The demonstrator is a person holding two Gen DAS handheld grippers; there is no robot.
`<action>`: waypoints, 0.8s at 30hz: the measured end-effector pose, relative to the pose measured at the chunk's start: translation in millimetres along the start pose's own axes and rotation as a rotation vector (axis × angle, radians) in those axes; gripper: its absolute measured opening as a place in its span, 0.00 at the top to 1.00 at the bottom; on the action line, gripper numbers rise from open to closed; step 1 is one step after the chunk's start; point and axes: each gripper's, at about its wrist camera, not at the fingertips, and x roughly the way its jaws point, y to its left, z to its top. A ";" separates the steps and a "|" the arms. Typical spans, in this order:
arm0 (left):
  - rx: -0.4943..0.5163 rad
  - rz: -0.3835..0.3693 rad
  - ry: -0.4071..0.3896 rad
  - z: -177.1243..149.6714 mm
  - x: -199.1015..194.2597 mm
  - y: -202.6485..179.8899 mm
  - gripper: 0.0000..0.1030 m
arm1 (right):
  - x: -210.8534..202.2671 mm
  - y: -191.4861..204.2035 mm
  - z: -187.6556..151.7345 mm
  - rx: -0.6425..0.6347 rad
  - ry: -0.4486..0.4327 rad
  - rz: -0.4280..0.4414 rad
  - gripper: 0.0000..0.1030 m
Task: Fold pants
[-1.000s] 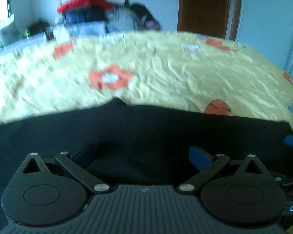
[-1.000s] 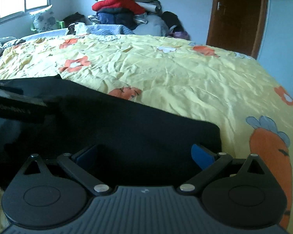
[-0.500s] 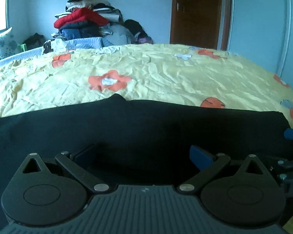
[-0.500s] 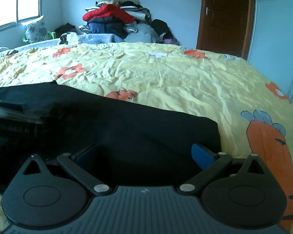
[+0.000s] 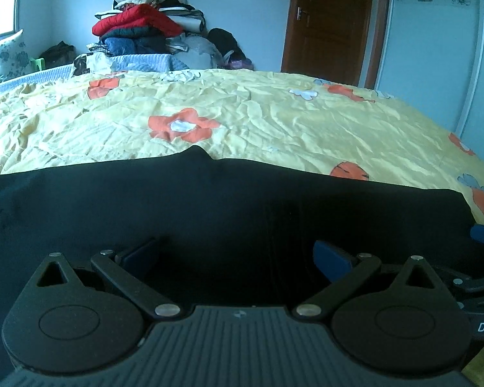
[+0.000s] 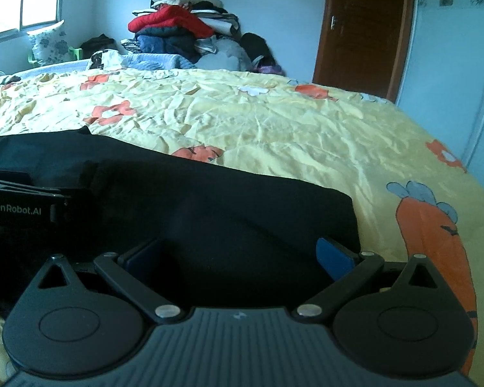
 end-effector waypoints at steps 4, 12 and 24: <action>0.000 0.000 0.000 0.2 0.3 -1.0 0.00 | 1.0 -5.1 -0.2 0.030 0.004 0.024 0.00; 0.018 0.011 -0.011 -5.8 -12.1 0.3 0.00 | 0.3 -3.9 -0.3 0.025 0.004 0.019 0.00; 0.043 0.050 -0.013 -22.9 -41.3 7.4 0.00 | -0.2 -2.3 -0.6 0.018 0.006 0.013 0.00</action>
